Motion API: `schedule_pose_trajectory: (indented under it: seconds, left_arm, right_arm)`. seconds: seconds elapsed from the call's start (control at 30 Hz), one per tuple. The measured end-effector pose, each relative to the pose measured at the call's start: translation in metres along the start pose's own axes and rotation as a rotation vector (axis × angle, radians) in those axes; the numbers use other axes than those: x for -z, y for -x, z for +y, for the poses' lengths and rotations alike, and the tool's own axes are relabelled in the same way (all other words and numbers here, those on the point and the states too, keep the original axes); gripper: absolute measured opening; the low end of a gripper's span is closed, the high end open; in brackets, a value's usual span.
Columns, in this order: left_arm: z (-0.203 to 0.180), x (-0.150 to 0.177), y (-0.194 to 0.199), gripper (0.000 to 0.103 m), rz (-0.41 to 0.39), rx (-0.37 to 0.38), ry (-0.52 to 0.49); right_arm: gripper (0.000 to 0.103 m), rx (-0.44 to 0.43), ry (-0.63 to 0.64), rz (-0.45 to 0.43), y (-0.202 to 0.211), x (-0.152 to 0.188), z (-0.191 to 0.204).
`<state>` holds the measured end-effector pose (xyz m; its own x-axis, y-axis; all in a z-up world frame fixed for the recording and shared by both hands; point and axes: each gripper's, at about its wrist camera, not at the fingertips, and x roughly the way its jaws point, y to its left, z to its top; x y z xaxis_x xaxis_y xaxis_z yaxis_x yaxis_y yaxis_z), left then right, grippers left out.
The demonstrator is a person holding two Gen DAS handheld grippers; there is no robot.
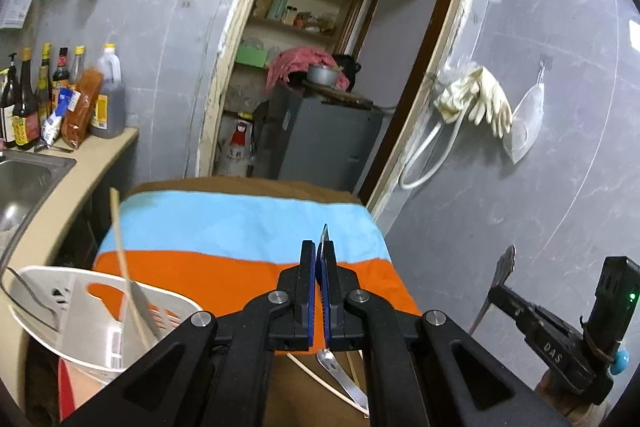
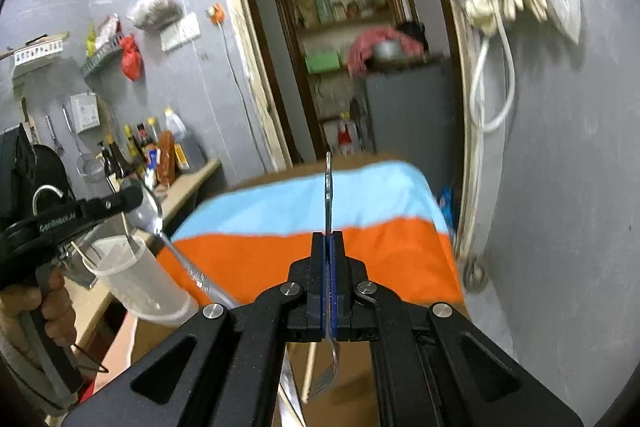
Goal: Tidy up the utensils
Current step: 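Lift the fork and spoon and carry both over the white caddy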
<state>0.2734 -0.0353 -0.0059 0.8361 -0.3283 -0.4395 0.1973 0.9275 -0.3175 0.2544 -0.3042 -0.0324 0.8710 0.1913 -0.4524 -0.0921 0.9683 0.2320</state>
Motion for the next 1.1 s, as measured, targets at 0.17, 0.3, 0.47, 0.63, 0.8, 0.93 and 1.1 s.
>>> schedule_pose_trajectory:
  seconds: [0.17,0.3,0.47,0.63,0.8,0.93,1.1]
  left_arm:
    - [0.02,-0.018,0.032,0.003,-0.05,-0.026,0.006]
    - [0.037,-0.032,0.057,0.003,-0.091,-0.072,-0.007]
    - [0.064,-0.043,0.092,0.003,-0.156,-0.14,-0.011]
    - [0.096,-0.05,0.119,0.003,-0.209,-0.213,0.002]
    - [0.125,-0.054,0.135,0.003,-0.229,-0.283,0.015]
    - [0.142,-0.05,0.134,0.003,-0.214,-0.345,-0.002]
    - [0.152,-0.038,0.125,0.003,-0.189,-0.399,-0.032]
  right_arm:
    - [0.002,-0.046,0.036,-0.078,0.01,-0.031,0.035]
    - [0.002,-0.111,0.065,-0.117,0.008,-0.049,0.073]
    - [0.002,-0.202,0.086,-0.151,0.004,-0.057,0.12]
    - [0.002,-0.292,0.104,-0.182,-0.003,-0.06,0.165]
    - [0.002,-0.343,0.149,-0.194,-0.015,-0.06,0.203]
    - [0.002,-0.346,0.175,-0.182,-0.03,-0.053,0.22]
    - [0.002,-0.36,0.2,-0.151,-0.053,-0.04,0.226]
